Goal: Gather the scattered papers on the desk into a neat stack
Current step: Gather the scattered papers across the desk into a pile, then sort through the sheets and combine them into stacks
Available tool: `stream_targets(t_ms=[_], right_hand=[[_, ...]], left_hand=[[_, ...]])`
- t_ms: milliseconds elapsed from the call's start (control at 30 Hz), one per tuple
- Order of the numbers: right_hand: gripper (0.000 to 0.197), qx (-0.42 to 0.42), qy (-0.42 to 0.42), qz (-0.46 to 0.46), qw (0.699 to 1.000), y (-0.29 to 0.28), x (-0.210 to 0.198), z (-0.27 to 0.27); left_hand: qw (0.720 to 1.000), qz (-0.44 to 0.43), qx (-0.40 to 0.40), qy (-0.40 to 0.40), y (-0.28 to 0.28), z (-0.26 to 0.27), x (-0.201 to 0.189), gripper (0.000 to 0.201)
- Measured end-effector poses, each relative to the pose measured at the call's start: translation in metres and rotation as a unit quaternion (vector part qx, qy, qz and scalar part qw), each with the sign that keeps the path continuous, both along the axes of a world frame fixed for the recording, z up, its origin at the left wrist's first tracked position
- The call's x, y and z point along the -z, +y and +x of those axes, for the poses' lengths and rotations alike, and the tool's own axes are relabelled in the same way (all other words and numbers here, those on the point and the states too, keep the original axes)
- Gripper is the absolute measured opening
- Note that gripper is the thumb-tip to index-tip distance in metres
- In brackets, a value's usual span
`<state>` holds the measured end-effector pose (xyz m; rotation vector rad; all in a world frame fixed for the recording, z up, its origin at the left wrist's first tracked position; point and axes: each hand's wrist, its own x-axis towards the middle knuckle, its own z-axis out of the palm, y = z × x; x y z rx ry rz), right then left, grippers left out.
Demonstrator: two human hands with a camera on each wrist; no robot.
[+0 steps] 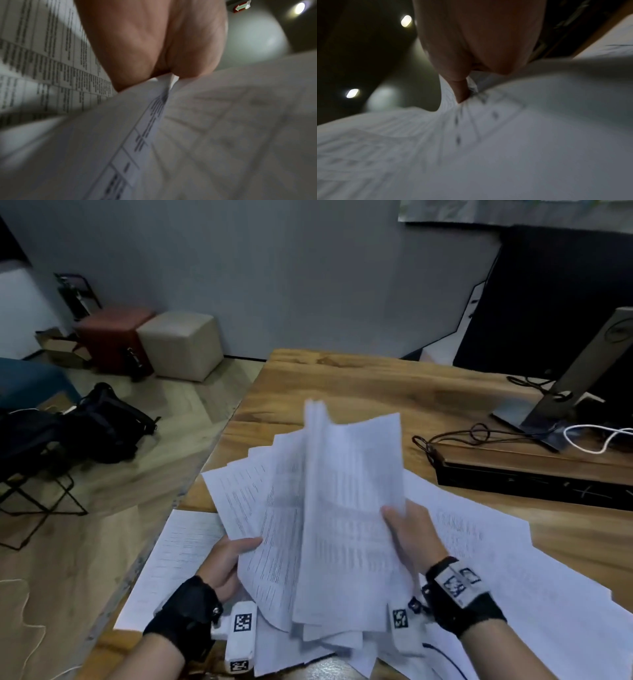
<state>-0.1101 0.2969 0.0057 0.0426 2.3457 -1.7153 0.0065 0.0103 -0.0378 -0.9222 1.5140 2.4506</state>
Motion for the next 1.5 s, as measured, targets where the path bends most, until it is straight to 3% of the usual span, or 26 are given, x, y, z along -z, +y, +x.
stream_targets(t_ms=[67,200,333,433,533,667,733,833,900,967,1033,1067,1133,1200,1267,1367,1400,1467,1500], right_hand=[[0.020,-0.034,-0.011,0.058,0.998,-0.016,0.016,0.008],[0.021,-0.045,-0.025,0.076,0.996,-0.034,0.018,0.020],[0.017,-0.065,0.037,-0.004,0.997,-0.024,-0.038,0.025],[0.014,-0.086,0.041,-0.100,0.990,-0.013,-0.083,0.021],[0.014,-0.090,0.034,-0.095,0.991,-0.017,-0.095,0.011],[0.014,-0.116,0.012,0.007,0.993,-0.040,-0.059,0.011],[0.014,-0.124,-0.019,0.039,0.991,-0.050,-0.028,0.014],[0.019,-0.128,-0.050,0.102,0.985,-0.056,0.016,0.023],[0.025,-0.154,-0.066,0.107,0.980,-0.057,0.030,0.030],[0.026,-0.163,-0.083,0.065,0.981,-0.057,0.035,0.034],[0.038,-0.086,-0.061,0.130,0.986,-0.051,0.037,0.030],[0.046,-0.017,-0.036,0.238,0.970,-0.044,0.040,0.024],[0.066,0.065,-0.068,0.435,0.895,-0.027,0.047,0.018],[0.092,0.073,-0.142,0.490,0.857,-0.019,0.054,0.016],[0.102,0.077,-0.165,0.477,0.860,-0.021,0.058,0.011],[0.082,0.123,-0.213,0.389,0.888,-0.023,0.069,-0.003],[0.066,0.132,-0.217,0.352,0.901,-0.022,0.073,-0.009],[0.011,0.151,-0.199,0.289,0.924,-0.013,0.074,-0.014],[0.011,0.158,-0.184,0.264,0.934,-0.007,0.073,-0.015]], left_hand=[[1.000,-0.017,0.002,-0.026,-0.002,0.001,0.005,0.041],[0.994,-0.097,0.007,-0.059,-0.011,0.000,0.009,0.035],[0.975,-0.211,0.024,-0.068,-0.019,0.000,0.003,0.035],[0.974,-0.221,0.035,-0.041,-0.019,0.000,-0.002,0.033],[0.977,-0.210,0.039,0.004,-0.010,0.003,-0.016,0.024],[0.980,-0.189,0.063,0.027,0.001,0.009,-0.028,0.039],[0.983,-0.181,0.043,-0.001,-0.002,0.008,-0.020,0.028],[0.999,-0.023,-0.023,-0.039,-0.009,0.009,-0.007,0.039],[0.998,0.032,-0.024,-0.041,-0.009,0.009,-0.005,0.047],[0.999,-0.001,0.020,-0.046,-0.006,0.005,-0.002,0.047],[0.992,-0.099,0.040,-0.067,-0.004,0.001,0.001,0.042],[0.988,-0.131,0.034,-0.076,-0.006,0.000,0.004,0.037],[0.984,-0.157,0.025,-0.081,-0.011,-0.001,0.005,0.033],[0.983,-0.167,0.020,-0.081,-0.017,0.003,0.007,0.032],[0.981,-0.169,0.020,-0.087,-0.017,0.006,0.011,0.032],[0.980,-0.174,0.017,-0.090,-0.014,0.009,0.020,0.034],[0.980,-0.175,0.015,-0.090,-0.013,0.009,0.021,0.034],[0.980,-0.177,0.015,-0.088,-0.012,0.009,0.021,0.033],[0.980,-0.178,0.014,-0.088,-0.011,0.009,0.021,0.032]])
